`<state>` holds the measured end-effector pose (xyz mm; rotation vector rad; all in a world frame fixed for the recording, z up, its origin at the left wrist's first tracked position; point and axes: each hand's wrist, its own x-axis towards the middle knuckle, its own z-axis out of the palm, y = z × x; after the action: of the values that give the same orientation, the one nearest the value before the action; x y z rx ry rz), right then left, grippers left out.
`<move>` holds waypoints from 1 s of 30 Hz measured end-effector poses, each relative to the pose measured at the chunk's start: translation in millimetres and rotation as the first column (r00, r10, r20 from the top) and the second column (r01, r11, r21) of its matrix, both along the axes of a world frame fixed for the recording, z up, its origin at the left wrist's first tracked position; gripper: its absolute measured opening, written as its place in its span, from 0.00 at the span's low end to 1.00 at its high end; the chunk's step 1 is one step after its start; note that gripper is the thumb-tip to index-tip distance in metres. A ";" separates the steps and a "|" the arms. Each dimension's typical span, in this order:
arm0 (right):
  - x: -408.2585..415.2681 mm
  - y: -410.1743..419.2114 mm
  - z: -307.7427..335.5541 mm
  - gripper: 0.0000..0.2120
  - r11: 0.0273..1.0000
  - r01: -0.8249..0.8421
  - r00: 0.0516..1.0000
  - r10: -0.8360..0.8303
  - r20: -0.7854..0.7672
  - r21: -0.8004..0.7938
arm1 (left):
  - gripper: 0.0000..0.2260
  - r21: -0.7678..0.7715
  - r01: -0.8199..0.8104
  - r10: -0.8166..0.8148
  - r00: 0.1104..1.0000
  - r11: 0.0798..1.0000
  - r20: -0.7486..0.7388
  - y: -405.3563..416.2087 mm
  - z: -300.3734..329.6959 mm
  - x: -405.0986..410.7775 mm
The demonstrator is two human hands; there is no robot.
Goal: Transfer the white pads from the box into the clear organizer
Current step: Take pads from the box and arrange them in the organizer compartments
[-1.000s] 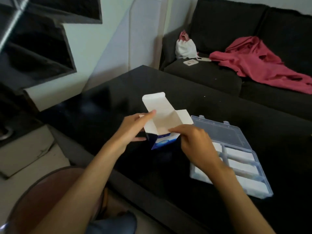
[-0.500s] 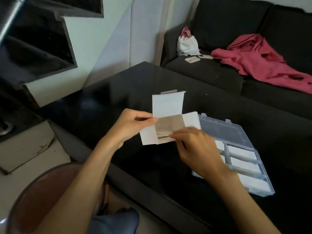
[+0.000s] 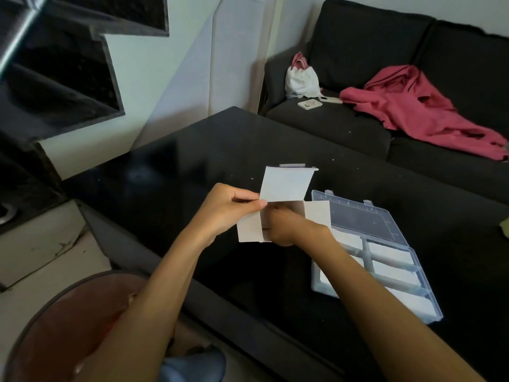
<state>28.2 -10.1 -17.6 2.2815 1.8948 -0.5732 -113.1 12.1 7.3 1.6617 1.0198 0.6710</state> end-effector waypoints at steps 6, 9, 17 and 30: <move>0.5 11.5 1.5 0.28 0.999 -0.023 1.000 0.023 0.015 0.034 | 0.12 0.014 -0.059 0.058 0.998 0.998 0.027 1.6 -1.4 4.1; 1.7 10.1 -4.3 0.17 1.000 0.004 1.000 -0.004 -0.025 0.021 | 0.13 0.002 -0.032 0.032 0.999 0.999 0.003 3.2 -1.8 3.5; 4.4 6.2 -6.8 0.16 0.997 -0.035 0.992 0.026 -0.127 -0.066 | 0.12 0.039 -0.005 0.005 1.000 0.999 0.016 1.6 -4.5 4.1; 14.3 -53.6 33.0 0.16 0.993 -0.110 0.925 0.113 -0.364 0.029 | 0.11 0.071 -0.016 0.015 1.000 0.997 0.014 5.7 -12.0 5.2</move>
<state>42.6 -63.7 15.4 2.1701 2.1703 -1.0373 -107.8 17.8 -4.7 1.7101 1.0103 0.7349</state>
